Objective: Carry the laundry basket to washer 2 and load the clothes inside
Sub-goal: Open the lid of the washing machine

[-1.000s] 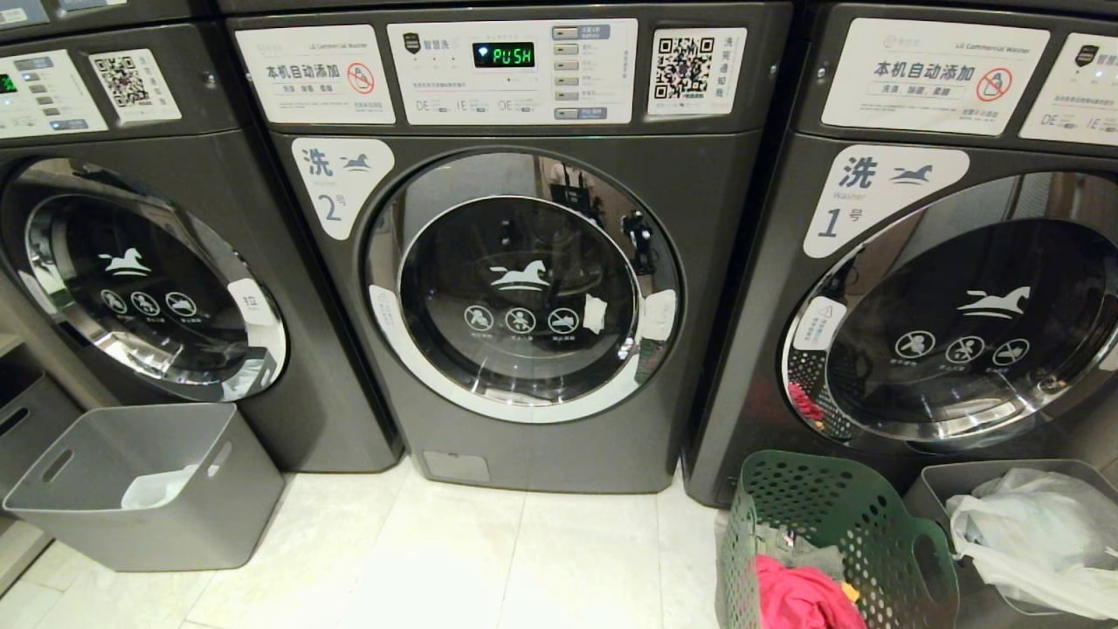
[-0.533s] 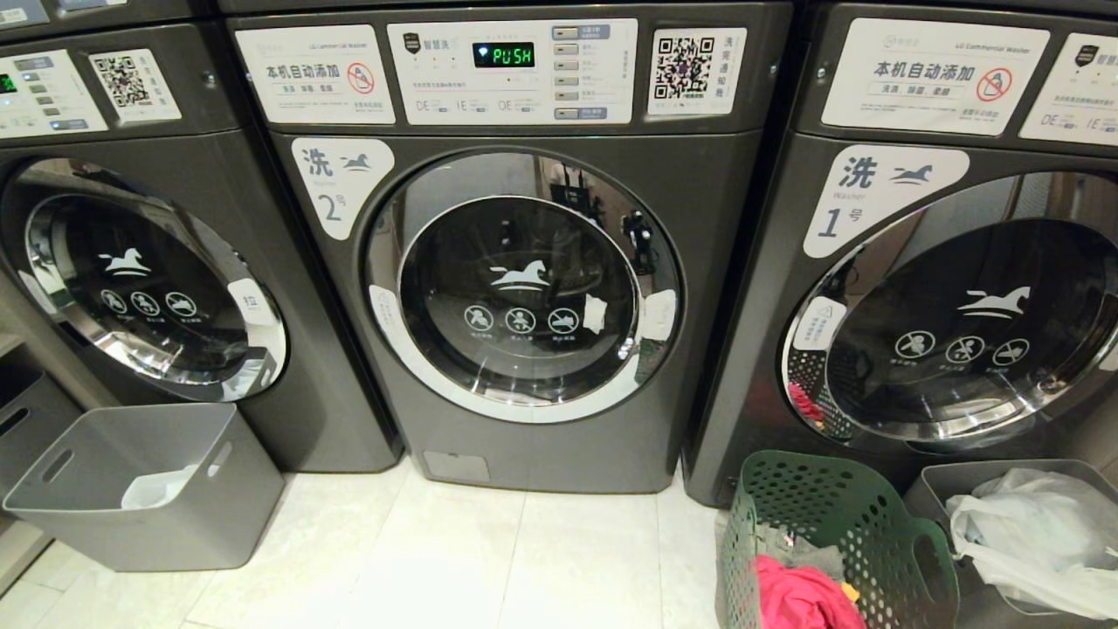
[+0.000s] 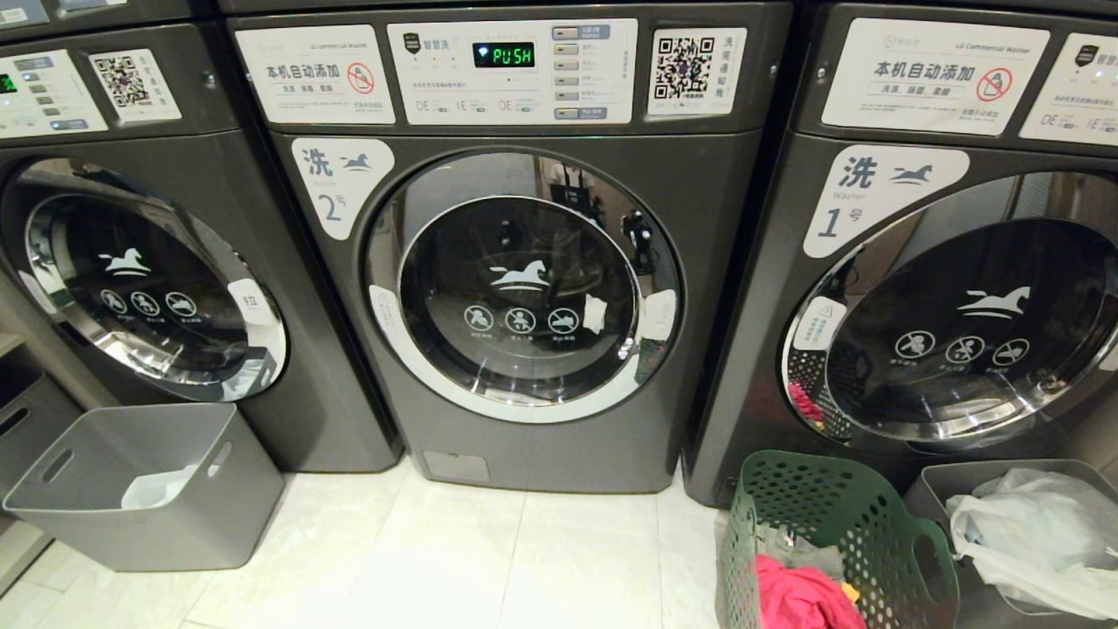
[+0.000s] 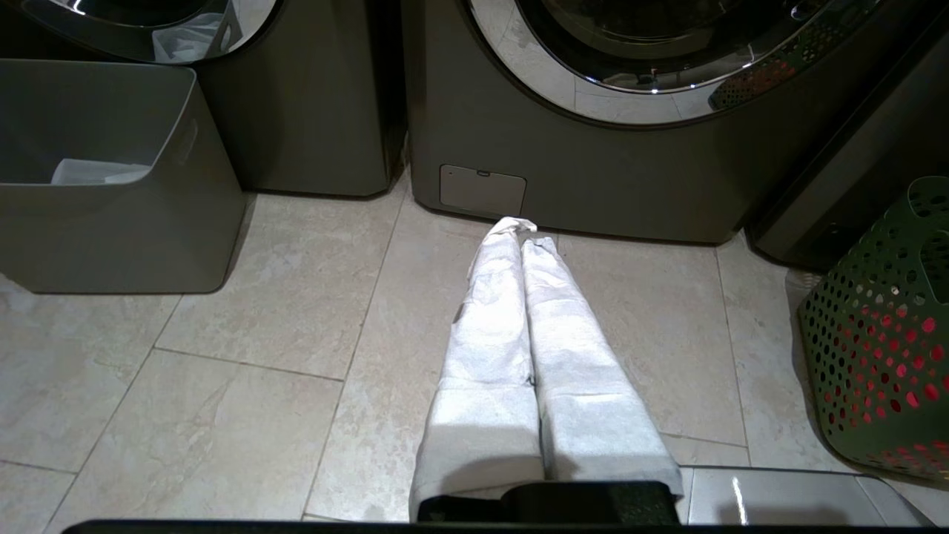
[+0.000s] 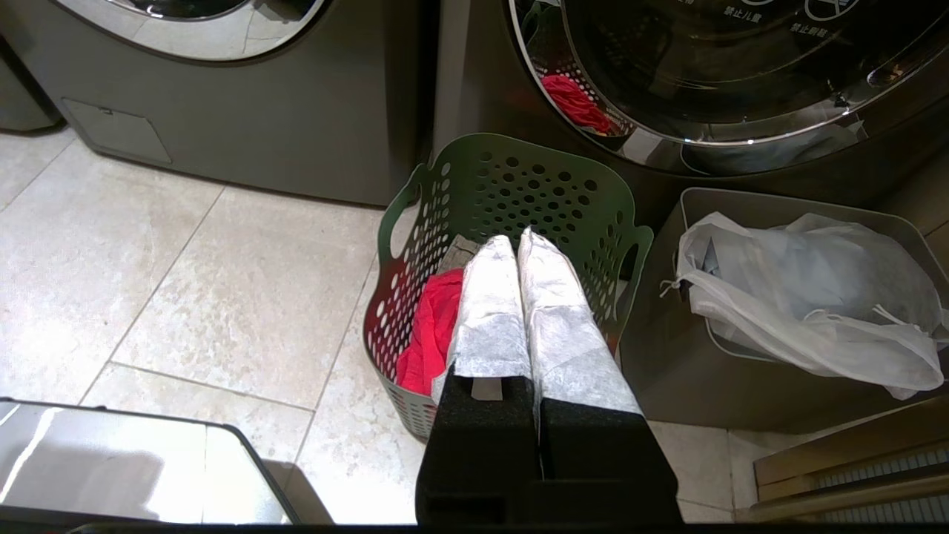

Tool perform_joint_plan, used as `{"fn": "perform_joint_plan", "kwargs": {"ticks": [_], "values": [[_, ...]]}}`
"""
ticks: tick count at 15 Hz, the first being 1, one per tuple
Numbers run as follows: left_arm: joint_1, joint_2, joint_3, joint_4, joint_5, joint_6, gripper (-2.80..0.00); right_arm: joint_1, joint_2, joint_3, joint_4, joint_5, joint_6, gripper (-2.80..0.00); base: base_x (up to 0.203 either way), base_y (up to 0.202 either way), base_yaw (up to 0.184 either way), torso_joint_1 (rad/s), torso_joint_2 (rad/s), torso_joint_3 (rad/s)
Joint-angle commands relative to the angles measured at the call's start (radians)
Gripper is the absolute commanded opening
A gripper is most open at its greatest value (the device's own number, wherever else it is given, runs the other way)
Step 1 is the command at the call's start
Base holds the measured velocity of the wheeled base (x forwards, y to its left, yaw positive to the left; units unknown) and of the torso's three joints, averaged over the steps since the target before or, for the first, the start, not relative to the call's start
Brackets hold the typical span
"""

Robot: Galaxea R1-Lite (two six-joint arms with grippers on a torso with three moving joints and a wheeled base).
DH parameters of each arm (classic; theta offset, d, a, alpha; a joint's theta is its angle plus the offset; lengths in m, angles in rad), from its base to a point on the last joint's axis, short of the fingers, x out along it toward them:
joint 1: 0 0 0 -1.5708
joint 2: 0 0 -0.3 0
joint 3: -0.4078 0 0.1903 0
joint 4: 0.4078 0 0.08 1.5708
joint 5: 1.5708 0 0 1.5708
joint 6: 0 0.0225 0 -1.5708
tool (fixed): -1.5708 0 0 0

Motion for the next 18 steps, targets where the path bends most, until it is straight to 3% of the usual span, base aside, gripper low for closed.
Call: {"fn": "perform_joint_plan", "kwargs": {"ticks": [1, 18], "values": [[0.000, 0.001, -0.001, 0.001, 0.000, -0.001, -2.80, 0.000, 0.002, 0.000, 0.001, 0.001, -0.001, -2.80, 0.000, 0.000, 0.000, 0.000, 0.00, 0.000], [0.000, 0.001, 0.000, 0.003, -0.001, 0.007, -2.80, 0.000, 0.002, 0.000, 0.001, 0.001, -0.001, -2.80, 0.000, 0.000, 0.000, 0.000, 0.00, 0.000]]}}
